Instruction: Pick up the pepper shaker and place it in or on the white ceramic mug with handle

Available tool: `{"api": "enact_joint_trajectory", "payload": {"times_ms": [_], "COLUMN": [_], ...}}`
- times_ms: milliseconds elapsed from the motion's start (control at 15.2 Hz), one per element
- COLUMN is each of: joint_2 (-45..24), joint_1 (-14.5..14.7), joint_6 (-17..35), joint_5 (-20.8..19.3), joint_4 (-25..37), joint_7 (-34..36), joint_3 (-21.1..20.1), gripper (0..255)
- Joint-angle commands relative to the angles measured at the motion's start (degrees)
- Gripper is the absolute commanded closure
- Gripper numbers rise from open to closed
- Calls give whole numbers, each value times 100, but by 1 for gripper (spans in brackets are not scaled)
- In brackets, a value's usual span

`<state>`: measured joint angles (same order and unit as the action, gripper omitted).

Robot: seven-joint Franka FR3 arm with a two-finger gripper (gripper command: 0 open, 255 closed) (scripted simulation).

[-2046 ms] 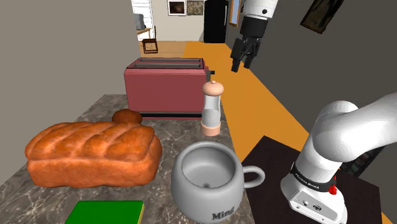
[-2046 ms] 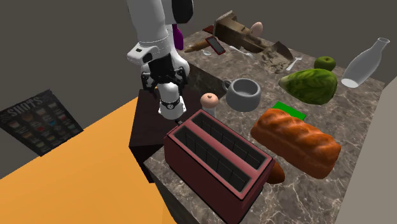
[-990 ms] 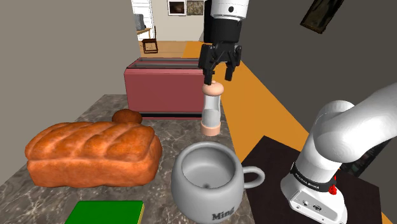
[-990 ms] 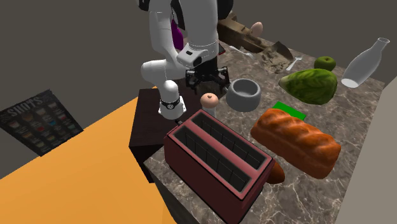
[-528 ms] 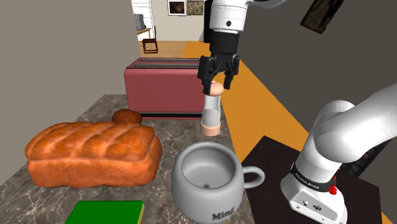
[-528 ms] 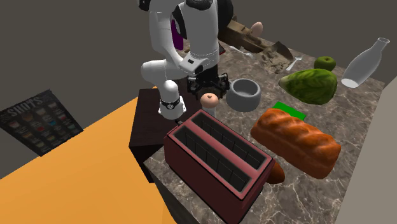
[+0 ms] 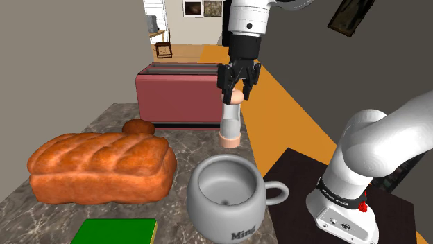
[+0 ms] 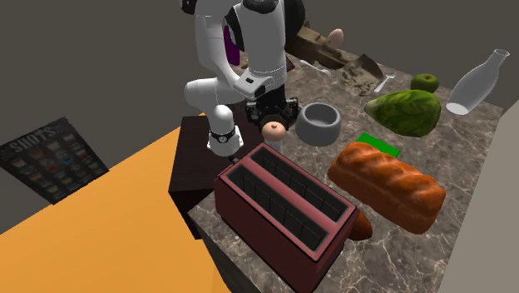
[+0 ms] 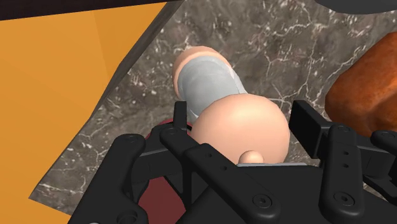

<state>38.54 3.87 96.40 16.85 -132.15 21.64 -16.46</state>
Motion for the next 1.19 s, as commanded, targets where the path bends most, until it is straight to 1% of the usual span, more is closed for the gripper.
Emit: {"api": "enact_joint_trajectory", "payload": {"times_ms": [0, 396, 1122], "joint_2": [-2, -2, -200], "joint_1": [0, 0, -50], "joint_6": [-1, -1, -779], "joint_5": [-1, -1, -114], "joint_4": [-4, -3, 977], "joint_7": [0, 0, 125], "joint_3": [-1, -1, 103], "gripper": [255, 255, 255]}}
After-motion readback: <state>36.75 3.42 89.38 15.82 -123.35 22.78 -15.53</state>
